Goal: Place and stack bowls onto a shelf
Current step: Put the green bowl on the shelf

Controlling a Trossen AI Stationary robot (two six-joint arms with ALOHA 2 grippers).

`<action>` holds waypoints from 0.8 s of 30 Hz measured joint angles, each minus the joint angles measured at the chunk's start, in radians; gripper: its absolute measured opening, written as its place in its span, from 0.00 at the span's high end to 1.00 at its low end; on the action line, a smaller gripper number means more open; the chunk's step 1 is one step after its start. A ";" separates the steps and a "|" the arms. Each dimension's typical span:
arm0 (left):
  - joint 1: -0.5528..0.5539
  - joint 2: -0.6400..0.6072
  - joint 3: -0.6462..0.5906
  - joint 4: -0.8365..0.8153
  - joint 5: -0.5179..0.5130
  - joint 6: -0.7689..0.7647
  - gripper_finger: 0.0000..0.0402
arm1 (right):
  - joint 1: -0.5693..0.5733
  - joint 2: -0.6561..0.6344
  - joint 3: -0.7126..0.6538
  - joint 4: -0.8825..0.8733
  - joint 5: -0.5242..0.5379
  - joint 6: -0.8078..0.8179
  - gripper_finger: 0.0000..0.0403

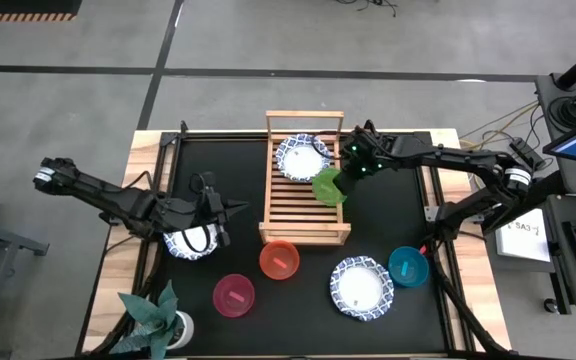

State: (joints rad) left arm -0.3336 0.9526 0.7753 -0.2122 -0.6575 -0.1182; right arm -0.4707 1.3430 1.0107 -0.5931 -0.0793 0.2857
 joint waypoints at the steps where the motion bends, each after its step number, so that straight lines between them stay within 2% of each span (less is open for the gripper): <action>1: 0.000 0.000 0.000 -0.001 0.000 -0.003 1.00 | 0.004 0.000 -0.008 0.017 0.000 0.017 0.98; 13: 0.000 0.028 0.000 0.001 0.001 -0.015 1.00 | 0.082 0.000 -0.083 0.173 0.001 0.182 0.98; 19: 0.000 0.039 0.000 0.001 0.001 -0.023 1.00 | 0.123 0.000 -0.085 0.181 0.001 0.204 0.97; 24: 0.000 0.039 0.000 0.008 0.001 -0.031 1.00 | 0.157 0.000 -0.085 0.181 0.006 0.212 0.92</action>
State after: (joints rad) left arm -0.3336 0.9920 0.7750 -0.2039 -0.6563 -0.1490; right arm -0.3140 1.3434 0.9260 -0.4123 -0.0735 0.4980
